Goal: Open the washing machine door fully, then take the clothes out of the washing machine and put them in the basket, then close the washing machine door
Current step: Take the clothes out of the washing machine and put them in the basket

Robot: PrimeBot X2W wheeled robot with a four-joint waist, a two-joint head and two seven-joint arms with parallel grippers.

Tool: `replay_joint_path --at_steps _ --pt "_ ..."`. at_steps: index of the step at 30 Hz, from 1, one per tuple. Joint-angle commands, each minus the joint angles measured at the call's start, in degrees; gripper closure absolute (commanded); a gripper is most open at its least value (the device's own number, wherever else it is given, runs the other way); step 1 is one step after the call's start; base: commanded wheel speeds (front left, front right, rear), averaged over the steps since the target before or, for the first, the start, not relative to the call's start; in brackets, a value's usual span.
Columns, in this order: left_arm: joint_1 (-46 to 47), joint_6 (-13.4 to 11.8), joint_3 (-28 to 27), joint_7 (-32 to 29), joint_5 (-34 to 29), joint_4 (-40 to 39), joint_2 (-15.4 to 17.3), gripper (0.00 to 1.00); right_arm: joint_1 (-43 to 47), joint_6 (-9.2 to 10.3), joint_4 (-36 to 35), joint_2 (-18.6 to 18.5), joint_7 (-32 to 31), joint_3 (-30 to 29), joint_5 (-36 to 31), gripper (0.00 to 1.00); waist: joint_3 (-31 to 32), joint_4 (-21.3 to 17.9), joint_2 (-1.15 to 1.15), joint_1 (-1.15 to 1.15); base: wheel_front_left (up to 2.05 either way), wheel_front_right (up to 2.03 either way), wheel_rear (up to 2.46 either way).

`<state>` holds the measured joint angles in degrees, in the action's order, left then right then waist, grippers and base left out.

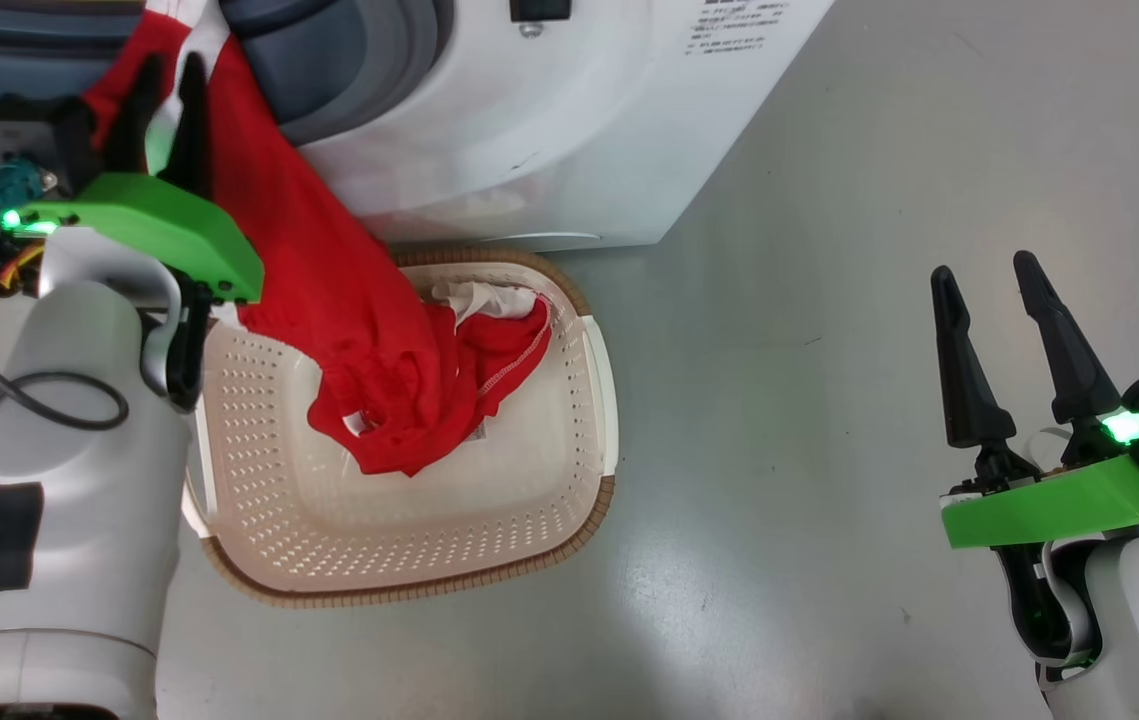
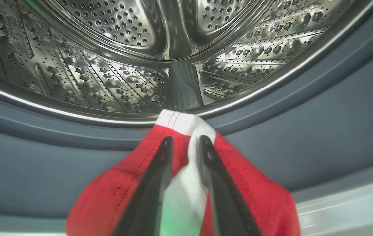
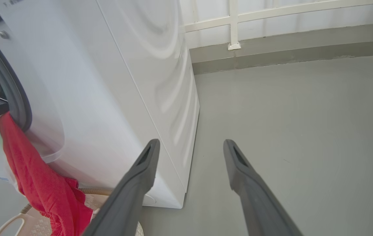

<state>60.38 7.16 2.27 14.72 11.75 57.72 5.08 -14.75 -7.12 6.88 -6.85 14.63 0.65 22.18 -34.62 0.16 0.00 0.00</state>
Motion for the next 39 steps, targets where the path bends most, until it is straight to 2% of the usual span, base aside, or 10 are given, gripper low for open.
replay_joint_path --at_steps 1,9,16,28,34,39 --pt "0.3 0.3 -0.3 0.3 0.8 -0.7 2.8 1.00 -0.1 -0.36 -1.5 0.0 0.4 1.0 0.4 0.00 0.1 0.1 0.00 0.00 0.00 0.00 0.00" --pt "-0.4 0.3 2.9 0.3 3.7 -0.9 3.0 1.00 0.0 -0.36 -1.5 -0.1 0.4 0.9 0.4 0.00 0.7 0.4 0.00 0.00 0.00 0.00 0.00" --pt "-2.6 0.3 3.0 0.3 6.1 -5.5 3.7 1.00 0.2 -0.36 -1.4 -0.2 0.4 0.9 0.4 0.00 1.4 0.6 0.00 0.00 0.00 0.00 0.00" --pt "-16.0 0.3 0.3 0.3 8.3 -16.9 2.4 1.00 1.3 -0.36 -1.3 0.1 0.4 0.7 0.3 0.00 3.4 0.9 0.00 0.00 0.00 0.00 0.00" --pt "-24.4 0.3 3.0 0.3 10.4 -19.2 0.6 1.00 1.6 -0.36 -1.4 0.1 0.4 0.6 0.4 0.00 3.5 1.4 0.00 0.00 0.00 0.00 0.00" --pt "-27.3 0.3 7.9 0.3 13.0 -16.4 -0.6 1.00 1.3 -0.36 -1.5 -0.1 0.4 0.6 0.3 0.00 3.0 1.7 0.00 0.00 0.00 0.00 0.00"
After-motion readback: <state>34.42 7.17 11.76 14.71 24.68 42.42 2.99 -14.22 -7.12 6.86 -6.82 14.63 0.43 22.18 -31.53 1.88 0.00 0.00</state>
